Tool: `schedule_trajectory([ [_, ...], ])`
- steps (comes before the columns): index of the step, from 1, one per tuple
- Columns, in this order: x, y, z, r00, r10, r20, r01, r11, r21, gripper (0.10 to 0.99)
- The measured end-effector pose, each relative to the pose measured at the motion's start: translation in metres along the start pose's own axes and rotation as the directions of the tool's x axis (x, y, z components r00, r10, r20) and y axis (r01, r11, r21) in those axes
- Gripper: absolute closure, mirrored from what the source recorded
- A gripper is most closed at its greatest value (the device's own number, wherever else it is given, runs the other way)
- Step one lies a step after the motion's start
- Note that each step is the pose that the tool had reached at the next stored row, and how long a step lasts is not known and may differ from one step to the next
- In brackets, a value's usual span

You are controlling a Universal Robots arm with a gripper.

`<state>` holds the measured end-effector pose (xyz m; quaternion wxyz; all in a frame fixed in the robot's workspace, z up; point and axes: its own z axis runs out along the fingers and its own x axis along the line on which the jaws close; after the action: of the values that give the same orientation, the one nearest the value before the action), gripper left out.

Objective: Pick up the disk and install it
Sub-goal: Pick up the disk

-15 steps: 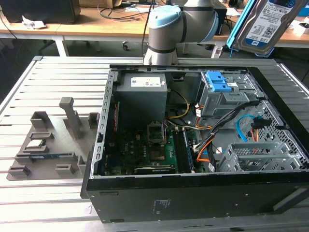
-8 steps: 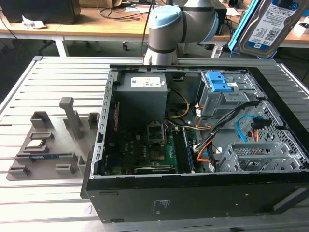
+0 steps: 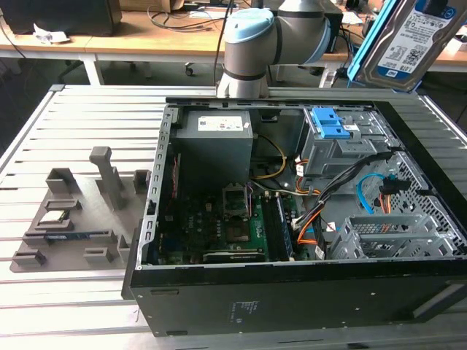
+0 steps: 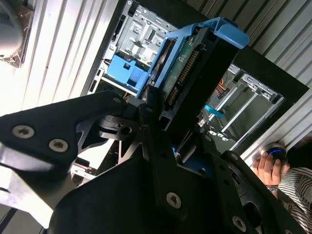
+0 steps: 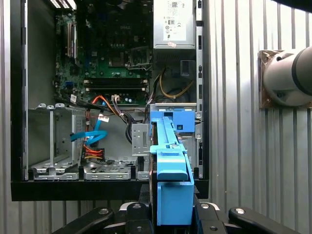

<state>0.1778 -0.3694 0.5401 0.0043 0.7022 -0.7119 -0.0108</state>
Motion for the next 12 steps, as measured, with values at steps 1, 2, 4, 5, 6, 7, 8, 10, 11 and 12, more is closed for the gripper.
schedule_trajectory([
  [1, 0.0011, 0.0000, 0.0002, 1.0000, 0.000, 0.0001, 0.000, 1.0000, 0.000, 0.722],
  [2, 0.0019, 0.0000, 0.0003, 1.0000, 0.000, 0.0000, 0.000, 1.0000, 0.000, 0.722],
  [4, 0.0032, -0.0001, 0.0006, 1.0000, 0.000, 0.0001, 0.000, 1.0000, 0.000, 0.722],
  [5, 0.0038, -0.0001, 0.0007, 1.0000, 0.000, 0.0001, 0.000, 1.0000, 0.000, 0.722],
  [6, 0.0047, -0.0001, 0.0009, 1.0000, 0.000, 0.0001, 0.000, 1.0000, 0.000, 0.722],
  [7, 0.0060, -0.0001, 0.0011, 1.0000, 0.000, 0.0000, 0.000, 1.0000, 0.000, 0.722],
  [8, 0.0070, -0.0001, 0.0013, 1.0000, 0.000, 0.0001, 0.000, 1.0000, 0.000, 0.722],
  [10, 0.0082, -0.0002, 0.0016, 1.0000, 0.000, 0.0001, 0.000, 1.0000, 0.000, 0.722],
  [11, 0.0090, -0.0002, 0.0018, 1.0000, 0.000, 0.0001, 0.000, 1.0000, 0.000, 0.722],
  [12, 0.0101, -0.0002, 0.0020, 1.0000, 0.000, 0.0001, 0.000, 1.0000, 0.000, 0.722],
])
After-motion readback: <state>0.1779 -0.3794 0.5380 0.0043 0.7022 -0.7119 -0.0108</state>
